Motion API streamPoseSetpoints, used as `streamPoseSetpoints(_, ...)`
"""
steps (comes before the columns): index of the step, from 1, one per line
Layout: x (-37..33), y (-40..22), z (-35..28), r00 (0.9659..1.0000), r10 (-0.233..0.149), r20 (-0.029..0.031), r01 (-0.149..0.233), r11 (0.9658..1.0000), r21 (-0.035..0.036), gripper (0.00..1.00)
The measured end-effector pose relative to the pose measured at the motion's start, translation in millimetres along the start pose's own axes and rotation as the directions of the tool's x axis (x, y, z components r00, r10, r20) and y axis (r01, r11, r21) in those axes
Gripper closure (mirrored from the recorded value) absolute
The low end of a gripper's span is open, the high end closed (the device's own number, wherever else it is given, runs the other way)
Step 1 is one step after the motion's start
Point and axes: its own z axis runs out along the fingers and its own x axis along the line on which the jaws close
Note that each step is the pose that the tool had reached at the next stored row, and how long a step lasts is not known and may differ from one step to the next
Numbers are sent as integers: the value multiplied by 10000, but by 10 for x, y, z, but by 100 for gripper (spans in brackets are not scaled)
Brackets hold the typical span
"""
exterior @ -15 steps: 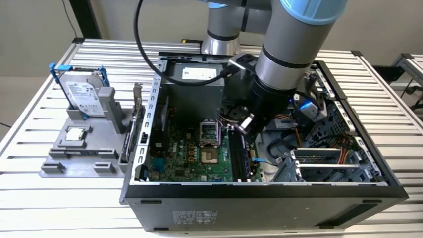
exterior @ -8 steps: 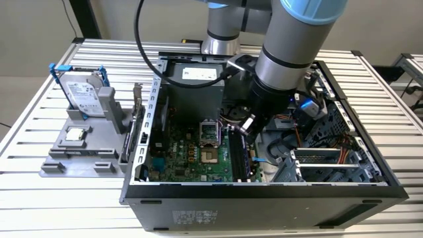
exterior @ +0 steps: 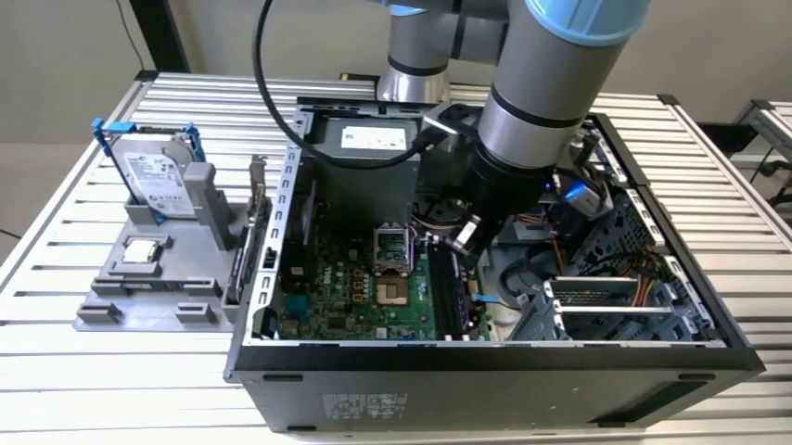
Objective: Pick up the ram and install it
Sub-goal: 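Press down the ram until it locks into place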
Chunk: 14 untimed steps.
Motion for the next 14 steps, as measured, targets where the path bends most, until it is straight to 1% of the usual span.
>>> streamPoseSetpoints(5,0,0,0,9993,-362,-11,362,9993,8,100)
streamPoseSetpoints(8,0,0,0,9981,-622,-17,622,9981,13,100)
streamPoseSetpoints(11,0,0,0,9948,-1016,-29,1016,9948,21,100)
streamPoseSetpoints(14,0,0,0,9906,-1368,-40,1368,9906,27,100)
